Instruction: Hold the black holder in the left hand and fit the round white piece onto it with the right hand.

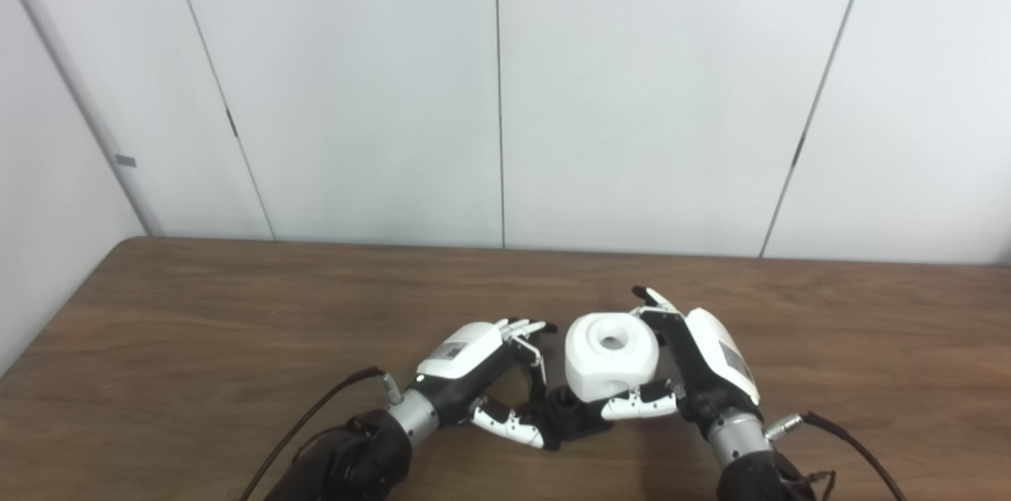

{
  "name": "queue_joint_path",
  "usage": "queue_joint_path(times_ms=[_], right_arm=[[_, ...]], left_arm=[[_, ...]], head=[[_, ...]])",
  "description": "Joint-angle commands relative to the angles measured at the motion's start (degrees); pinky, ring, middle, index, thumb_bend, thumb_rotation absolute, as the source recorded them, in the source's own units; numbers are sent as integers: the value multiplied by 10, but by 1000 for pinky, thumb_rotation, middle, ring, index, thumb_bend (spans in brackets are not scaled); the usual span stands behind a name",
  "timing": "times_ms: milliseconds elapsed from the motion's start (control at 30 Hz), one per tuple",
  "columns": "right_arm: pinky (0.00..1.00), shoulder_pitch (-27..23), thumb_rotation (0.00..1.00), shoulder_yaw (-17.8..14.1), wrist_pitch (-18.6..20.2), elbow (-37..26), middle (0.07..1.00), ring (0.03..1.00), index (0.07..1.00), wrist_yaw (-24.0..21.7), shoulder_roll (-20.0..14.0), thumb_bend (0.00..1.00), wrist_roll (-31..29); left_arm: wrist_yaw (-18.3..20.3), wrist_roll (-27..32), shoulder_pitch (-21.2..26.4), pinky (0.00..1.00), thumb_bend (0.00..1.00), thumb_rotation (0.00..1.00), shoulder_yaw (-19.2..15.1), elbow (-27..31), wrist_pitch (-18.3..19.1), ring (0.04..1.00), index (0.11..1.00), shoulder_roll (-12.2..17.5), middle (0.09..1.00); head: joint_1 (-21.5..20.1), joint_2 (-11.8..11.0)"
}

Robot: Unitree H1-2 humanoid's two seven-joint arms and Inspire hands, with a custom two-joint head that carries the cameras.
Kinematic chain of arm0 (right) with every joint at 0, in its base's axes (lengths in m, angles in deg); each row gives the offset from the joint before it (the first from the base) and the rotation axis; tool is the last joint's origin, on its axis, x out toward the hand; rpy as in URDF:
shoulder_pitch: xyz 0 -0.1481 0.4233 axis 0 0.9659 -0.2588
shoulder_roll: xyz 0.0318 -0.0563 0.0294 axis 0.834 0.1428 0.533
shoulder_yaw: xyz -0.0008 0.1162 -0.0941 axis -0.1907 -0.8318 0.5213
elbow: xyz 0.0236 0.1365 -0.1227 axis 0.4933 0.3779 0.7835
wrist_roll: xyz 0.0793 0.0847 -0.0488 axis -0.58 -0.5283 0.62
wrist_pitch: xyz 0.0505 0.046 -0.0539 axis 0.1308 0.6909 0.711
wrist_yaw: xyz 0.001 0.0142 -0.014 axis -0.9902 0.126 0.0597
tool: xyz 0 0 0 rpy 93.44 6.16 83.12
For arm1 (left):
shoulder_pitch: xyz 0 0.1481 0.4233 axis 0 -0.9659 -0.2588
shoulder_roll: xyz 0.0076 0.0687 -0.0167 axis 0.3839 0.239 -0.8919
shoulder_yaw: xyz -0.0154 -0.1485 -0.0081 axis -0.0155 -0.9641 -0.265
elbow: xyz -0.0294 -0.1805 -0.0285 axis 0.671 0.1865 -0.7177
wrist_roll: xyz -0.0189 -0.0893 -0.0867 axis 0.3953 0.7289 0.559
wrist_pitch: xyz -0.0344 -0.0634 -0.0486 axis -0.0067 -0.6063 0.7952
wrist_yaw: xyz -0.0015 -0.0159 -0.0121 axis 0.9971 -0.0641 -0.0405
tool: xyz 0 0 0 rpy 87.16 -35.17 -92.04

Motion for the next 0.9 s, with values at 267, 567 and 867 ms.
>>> queue_joint_path(times_ms=[267,567,867], right_arm=[[746,-24,143,14,-35,-2,919,920,482,16,10,502,-5],[764,-39,143,-7,-20,-62,931,942,482,-11,-2,500,-14],[760,-49,142,-7,-21,-73,911,936,482,-21,-3,501,-4]], left_arm=[[16,-18,2,1000,515,50,15,-1,13,973,476,-4,950],[12,-17,8,1000,515,51,15,-17,7,971,476,-6,951],[0,-19,12,1000,515,50,15,-35,-7,969,476,-11,948]], head=[[1,-1],[-2,-10],[-3,-17]])
